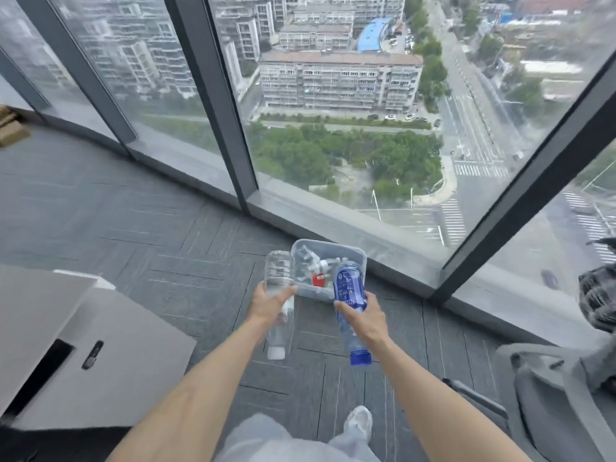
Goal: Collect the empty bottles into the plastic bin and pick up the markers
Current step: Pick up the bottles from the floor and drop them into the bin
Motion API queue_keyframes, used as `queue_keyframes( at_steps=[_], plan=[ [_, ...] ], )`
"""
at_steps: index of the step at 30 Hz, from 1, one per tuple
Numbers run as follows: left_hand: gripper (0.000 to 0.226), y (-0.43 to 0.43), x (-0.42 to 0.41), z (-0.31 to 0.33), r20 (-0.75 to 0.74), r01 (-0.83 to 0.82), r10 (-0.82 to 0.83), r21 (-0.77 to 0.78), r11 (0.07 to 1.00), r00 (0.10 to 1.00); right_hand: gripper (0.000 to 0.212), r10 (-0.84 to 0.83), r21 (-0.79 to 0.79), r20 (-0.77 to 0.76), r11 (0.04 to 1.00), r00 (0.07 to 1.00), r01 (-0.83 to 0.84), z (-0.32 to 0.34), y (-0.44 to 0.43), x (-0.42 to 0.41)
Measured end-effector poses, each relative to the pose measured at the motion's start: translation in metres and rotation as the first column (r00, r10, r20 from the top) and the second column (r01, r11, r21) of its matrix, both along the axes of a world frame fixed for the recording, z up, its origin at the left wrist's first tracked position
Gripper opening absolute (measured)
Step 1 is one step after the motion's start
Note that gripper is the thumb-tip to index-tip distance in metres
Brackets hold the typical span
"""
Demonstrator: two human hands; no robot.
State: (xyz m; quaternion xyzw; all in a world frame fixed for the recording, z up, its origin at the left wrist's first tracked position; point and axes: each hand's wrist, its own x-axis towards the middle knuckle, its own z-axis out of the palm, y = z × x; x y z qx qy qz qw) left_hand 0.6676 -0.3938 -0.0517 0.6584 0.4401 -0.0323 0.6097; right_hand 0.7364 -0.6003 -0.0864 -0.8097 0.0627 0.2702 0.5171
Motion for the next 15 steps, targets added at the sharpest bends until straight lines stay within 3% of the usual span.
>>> queue_keyframes(
  at_steps=[8, 15],
  plan=[
    [0.066, 0.045, 0.133, -0.034, -0.076, 0.086, -0.087, -0.019, 0.996, 0.993, 0.077, -0.048, -0.100, -0.054, 0.994, 0.997, 0.042, -0.035, 0.063, 0.117],
    [0.088, 0.098, 0.243, -0.102, -0.168, 0.211, -0.218, -0.057, 0.976, 0.961, 0.077, -0.303, -0.118, -0.136, 0.950, 0.943, 0.288, -0.083, 0.102, 0.202]
  ],
)
